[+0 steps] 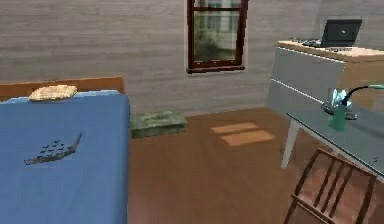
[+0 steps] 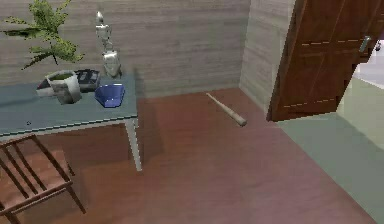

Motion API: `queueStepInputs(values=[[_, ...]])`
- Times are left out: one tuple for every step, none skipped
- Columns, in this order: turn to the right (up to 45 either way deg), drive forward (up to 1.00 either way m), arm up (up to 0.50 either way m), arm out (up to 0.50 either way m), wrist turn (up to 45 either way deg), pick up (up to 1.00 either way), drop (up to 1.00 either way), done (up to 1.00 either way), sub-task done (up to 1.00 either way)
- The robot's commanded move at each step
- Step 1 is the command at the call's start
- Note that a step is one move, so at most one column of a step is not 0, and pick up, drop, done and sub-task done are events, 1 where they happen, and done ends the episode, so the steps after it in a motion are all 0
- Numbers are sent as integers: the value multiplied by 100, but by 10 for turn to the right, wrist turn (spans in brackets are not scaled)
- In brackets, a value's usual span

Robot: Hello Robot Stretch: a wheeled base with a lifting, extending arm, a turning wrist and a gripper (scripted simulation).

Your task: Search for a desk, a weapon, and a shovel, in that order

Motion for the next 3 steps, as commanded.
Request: queueStepInputs(values=[[120,0,0,0,0,0,0,0,0],[0,5,0,0,0,0,0,0,0],[-120,0,0,0,0,0,0,0,0]])
